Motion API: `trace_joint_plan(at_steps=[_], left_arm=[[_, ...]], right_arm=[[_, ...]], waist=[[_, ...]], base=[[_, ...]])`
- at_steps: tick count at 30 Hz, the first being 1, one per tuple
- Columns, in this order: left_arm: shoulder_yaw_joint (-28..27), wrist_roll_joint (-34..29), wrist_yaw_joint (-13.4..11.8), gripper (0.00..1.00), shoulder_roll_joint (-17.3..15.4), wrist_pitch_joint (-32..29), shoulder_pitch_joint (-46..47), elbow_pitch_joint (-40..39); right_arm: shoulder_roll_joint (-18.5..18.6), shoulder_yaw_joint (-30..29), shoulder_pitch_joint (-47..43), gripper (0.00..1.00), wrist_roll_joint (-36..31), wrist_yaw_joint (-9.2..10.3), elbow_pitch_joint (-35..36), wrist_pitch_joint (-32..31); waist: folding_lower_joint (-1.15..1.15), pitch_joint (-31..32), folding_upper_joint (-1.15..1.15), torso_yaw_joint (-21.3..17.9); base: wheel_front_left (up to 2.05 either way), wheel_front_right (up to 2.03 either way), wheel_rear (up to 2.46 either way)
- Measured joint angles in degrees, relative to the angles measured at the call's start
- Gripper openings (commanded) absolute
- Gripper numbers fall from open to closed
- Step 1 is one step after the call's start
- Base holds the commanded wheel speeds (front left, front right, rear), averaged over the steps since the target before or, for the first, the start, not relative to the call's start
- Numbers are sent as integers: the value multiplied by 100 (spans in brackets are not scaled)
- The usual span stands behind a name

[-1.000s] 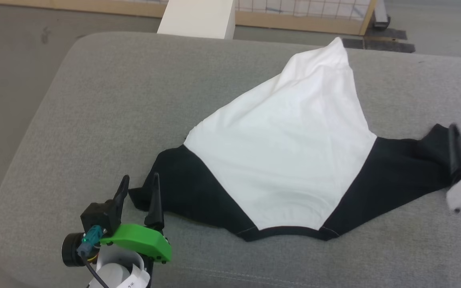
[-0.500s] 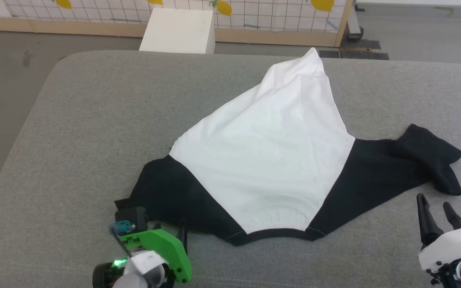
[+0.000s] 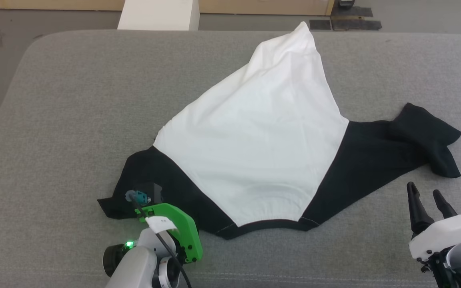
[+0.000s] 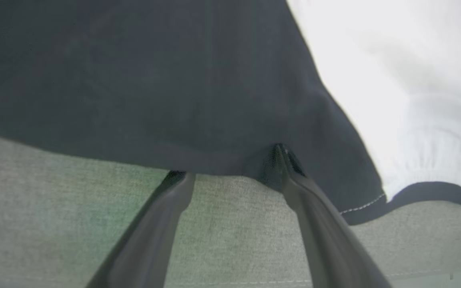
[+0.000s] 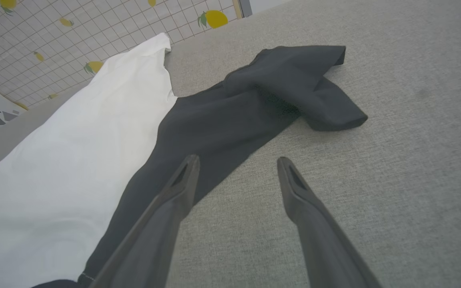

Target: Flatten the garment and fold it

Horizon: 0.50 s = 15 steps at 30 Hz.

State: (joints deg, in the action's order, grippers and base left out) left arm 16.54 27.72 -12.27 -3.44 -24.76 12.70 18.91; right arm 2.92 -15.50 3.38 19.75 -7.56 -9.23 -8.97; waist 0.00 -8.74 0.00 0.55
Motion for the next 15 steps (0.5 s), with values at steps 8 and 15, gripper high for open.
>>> trace_joint_plan(at_steps=[8,15], left_arm=[[-5,60,13,0,-18,-4,59,-59],[59,168,68,0,-43,15,-61,-464]], right_arm=[[1,22,52,100,-140,0,-40,10],[0,134,426,100,-1015,0,-282,-881]], waist=[[0,-124,0,-10],[0,-128,0,129]], base=[[0,0,0],[0,0,0]])
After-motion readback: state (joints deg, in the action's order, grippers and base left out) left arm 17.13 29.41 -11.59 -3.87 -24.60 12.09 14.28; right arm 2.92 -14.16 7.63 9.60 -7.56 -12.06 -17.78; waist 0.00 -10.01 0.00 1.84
